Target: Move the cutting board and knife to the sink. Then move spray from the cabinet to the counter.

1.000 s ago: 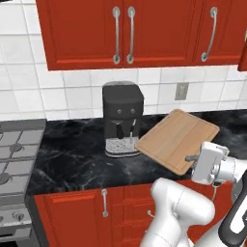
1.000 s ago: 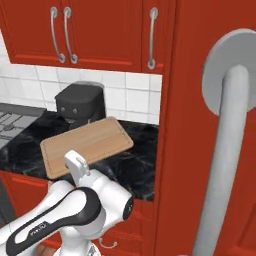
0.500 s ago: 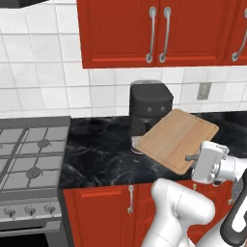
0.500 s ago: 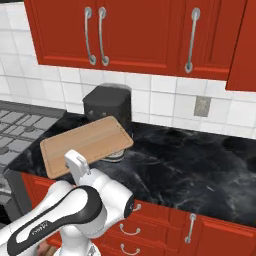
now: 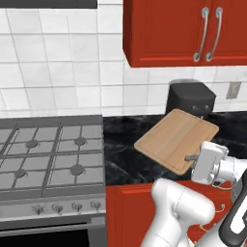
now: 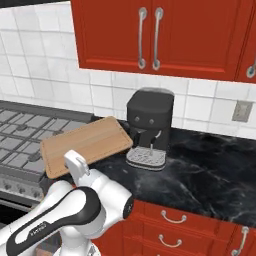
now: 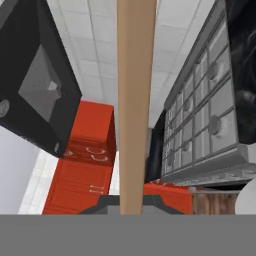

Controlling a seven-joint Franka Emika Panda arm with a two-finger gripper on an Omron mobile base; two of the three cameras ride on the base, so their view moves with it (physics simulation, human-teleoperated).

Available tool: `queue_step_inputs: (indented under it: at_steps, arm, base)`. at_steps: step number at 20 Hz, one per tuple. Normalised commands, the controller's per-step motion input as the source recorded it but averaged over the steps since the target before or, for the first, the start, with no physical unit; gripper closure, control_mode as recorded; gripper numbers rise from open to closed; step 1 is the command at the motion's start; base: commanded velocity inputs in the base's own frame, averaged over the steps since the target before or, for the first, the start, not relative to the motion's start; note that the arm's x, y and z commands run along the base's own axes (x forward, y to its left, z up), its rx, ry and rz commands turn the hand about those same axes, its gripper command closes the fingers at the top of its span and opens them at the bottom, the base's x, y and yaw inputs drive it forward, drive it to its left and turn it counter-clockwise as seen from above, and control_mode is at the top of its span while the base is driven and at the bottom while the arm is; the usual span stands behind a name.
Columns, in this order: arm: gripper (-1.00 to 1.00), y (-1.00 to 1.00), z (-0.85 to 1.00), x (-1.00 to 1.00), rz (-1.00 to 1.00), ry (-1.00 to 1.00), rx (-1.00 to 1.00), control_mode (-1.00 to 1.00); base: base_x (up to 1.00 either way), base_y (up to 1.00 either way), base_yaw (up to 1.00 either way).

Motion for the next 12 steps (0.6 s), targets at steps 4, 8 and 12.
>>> queue_step_inputs:
  at_steps: [4, 8, 12]
  arm:
    - [1.0, 0.0, 0.0, 0.0, 0.0, 0.0, 0.0, 1.0]
    - [1.0, 0.0, 0.0, 0.0, 0.0, 0.0, 0.0, 1.0]
    - [1.0, 0.0, 0.0, 0.0, 0.0, 0.0, 0.0, 1.0]
  base:
    - [0.23, 0.84, 0.0]
    - [0.22, 0.86, 0.12]
    - [0.23, 0.84, 0.14]
